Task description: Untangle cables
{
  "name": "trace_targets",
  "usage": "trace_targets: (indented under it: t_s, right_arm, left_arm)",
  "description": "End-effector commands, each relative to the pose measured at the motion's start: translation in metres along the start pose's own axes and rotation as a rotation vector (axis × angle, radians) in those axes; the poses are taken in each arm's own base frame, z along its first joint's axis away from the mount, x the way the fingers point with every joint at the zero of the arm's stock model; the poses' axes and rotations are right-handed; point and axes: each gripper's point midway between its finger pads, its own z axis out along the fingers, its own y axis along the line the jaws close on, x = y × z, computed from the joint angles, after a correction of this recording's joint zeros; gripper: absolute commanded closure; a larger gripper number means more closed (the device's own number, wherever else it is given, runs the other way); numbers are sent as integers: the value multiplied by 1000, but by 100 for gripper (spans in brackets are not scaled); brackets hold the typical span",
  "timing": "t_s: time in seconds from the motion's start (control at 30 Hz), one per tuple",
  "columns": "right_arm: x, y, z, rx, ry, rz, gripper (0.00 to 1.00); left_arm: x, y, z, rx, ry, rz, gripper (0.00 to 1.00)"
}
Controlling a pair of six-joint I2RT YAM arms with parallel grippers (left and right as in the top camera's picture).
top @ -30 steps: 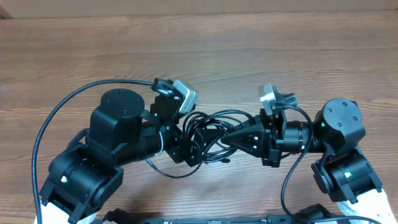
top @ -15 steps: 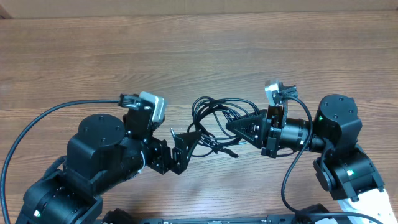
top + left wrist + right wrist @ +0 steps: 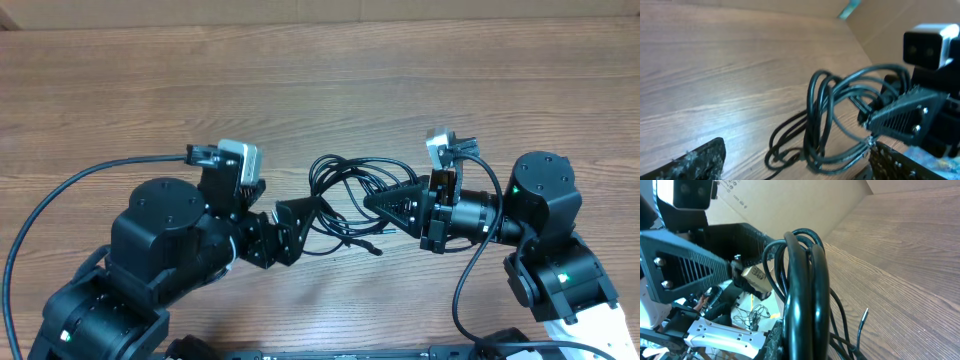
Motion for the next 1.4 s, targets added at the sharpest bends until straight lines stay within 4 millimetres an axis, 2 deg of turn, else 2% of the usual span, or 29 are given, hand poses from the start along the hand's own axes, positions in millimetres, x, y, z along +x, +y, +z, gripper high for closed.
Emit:
trace_targets:
  t_s: [0.0, 0.13, 0.3, 0.4, 0.57, 0.73, 0.77, 0.9, 0.93, 1.13, 1.37]
  right_arm:
    - [-9, 9, -4, -9, -21, -34, 96]
    - [-9, 9, -4, -9, -22, -38, 96]
    - [-9, 9, -4, -9, -22, -39, 96]
    - [-9, 9, -4, -10, -22, -39, 96]
    - [-9, 9, -4, -10, -22, -43, 96]
    - [-9, 9, -4, -10, -22, -44, 96]
    - [-9, 10, -4, -10, -22, -44, 96]
    - [-9, 10, -4, -10, -22, -44, 96]
    - [-9, 10, -4, -10, -22, -44, 96]
    - [-7, 15, -4, -42, -10, -73, 96]
    - [-8, 16, -4, -43, -11, -76, 96]
  left_arm:
    - [-7, 1, 5, -11, -17, -72, 9]
    - [-10, 5, 9, -36, -28, -131, 9]
    - [-9, 8, 19, -49, -7, -154, 26]
    - [-6, 9, 31, -53, 29, -160, 33]
    - [-7, 6, 41, -35, 41, -158, 37]
    - [-8, 6, 41, -34, 38, -139, 47]
    - [-8, 6, 41, -36, 38, -138, 51]
    - [-8, 8, 43, -46, 39, -134, 80]
    - [-8, 9, 44, -48, 42, -123, 84]
    - [-4, 10, 51, -50, 71, -111, 90]
    - [-2, 9, 57, -39, 89, -114, 91]
